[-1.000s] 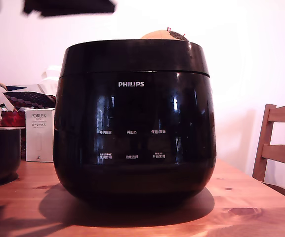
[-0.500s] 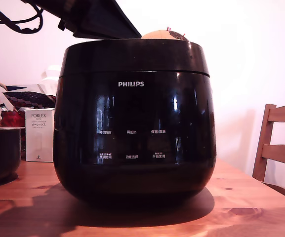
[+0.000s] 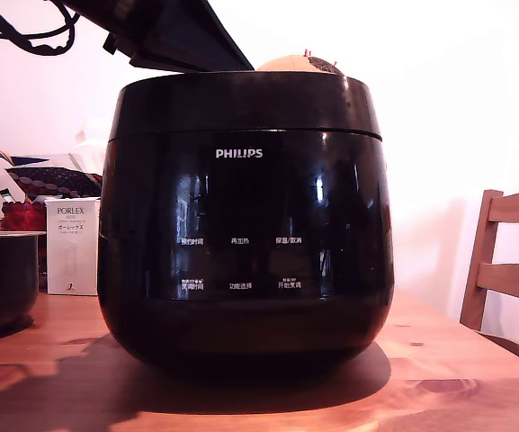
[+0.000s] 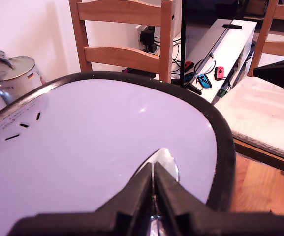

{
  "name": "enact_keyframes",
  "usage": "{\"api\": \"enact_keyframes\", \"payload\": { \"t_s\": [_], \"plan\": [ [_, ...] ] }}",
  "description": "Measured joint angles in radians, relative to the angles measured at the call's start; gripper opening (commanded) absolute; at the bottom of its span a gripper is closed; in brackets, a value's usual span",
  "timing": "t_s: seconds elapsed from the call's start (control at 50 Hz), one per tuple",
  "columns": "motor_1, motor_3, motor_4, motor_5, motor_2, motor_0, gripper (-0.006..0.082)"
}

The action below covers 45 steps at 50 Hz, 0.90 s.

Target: Open the rice cooker by pressing the large metal button on the top of its lid with medium force

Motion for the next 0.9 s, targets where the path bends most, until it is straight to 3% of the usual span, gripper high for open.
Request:
{"api": "enact_keyframes", "payload": {
  "t_s": [0.9],
  "plan": [
    [0.024, -0.115, -0.023, 0.029, 0.055, -0.002, -0.0021]
  ]
}}
